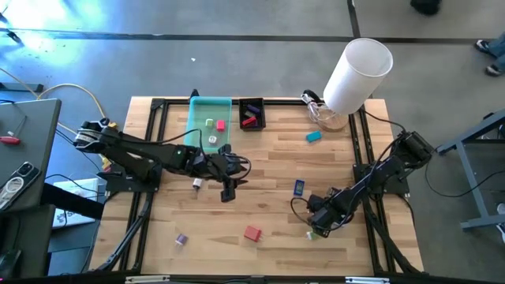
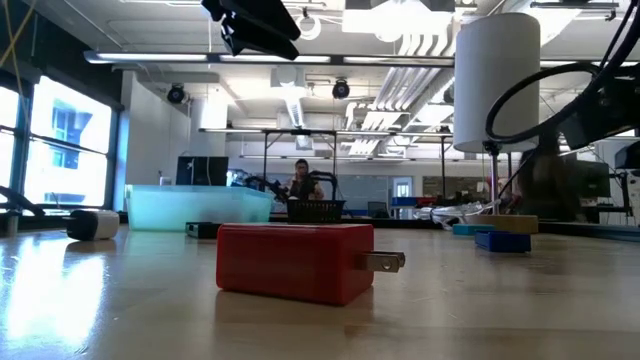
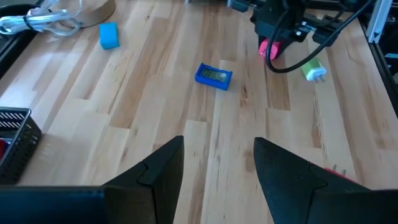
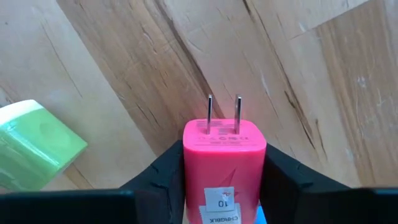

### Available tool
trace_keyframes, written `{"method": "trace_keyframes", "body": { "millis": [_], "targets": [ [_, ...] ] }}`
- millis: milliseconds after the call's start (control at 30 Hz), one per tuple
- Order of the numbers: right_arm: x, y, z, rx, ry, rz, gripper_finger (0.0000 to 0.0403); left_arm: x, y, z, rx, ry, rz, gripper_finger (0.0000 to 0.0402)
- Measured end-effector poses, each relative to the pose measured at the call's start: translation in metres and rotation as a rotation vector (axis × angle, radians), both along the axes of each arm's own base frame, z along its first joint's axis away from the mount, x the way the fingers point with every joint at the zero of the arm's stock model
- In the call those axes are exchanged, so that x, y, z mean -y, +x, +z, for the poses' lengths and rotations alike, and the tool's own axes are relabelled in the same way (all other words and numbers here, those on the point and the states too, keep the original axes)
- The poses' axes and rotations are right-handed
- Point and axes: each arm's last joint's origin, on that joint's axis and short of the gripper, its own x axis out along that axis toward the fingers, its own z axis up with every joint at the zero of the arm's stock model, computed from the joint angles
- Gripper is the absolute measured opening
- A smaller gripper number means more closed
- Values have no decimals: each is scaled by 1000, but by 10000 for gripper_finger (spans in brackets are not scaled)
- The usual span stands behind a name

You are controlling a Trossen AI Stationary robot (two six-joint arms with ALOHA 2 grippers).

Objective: Pick & Place Office items
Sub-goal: Put the pink charger adapter into the green bin

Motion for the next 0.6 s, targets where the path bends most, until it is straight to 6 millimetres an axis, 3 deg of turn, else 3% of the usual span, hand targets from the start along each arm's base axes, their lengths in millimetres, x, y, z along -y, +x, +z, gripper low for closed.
{"method": "trace_keyframes", "body": {
  "millis": [200,467,600],
  "targets": [
    [-7,3,8,47,-33,14,137,0,0,0,0,2,-2,186],
    [-27,19,38,311,-176,35,137,0,1,1,13,18,-18,186],
    [-41,22,56,502,-321,84,137,7,12,-3,55,-31,-45,186]
  ]
}}
